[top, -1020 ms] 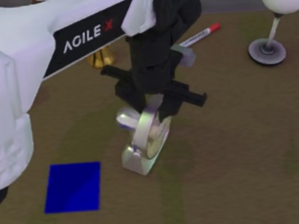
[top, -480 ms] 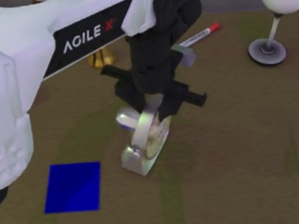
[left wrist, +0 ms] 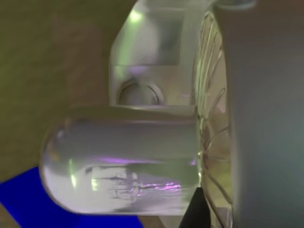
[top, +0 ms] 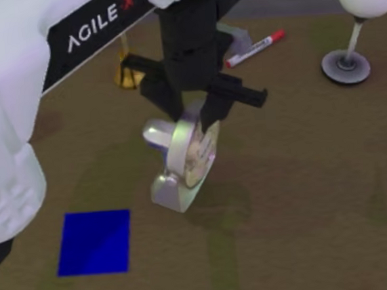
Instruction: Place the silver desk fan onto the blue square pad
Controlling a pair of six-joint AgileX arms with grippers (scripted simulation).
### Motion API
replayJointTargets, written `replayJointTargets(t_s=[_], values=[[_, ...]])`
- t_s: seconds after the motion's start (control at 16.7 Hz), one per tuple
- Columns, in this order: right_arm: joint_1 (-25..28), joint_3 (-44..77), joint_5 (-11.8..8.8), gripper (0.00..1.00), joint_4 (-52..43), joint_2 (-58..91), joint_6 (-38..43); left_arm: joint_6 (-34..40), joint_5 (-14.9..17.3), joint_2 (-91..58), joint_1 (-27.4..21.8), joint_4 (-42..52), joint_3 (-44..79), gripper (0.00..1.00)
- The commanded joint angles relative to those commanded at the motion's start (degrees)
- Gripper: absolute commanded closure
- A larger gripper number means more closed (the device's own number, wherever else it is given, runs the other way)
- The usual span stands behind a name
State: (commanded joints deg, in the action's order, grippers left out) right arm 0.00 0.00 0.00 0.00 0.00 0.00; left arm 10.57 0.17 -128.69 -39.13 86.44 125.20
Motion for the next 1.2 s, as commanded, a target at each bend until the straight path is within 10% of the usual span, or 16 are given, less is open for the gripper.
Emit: replayJointTargets(t_s=[0.6,1.2], values=[[0.0,0.0,0.0,0.00,0.0,0.0,0.0,-6.1,0.3,3.1,1.1,0.4,-3.4,1.00],[0.0,0.0,0.0,0.00,0.0,0.0,0.0,-52.1,2.3,26.6,10.4,-5.5,-30.7,1.00]])
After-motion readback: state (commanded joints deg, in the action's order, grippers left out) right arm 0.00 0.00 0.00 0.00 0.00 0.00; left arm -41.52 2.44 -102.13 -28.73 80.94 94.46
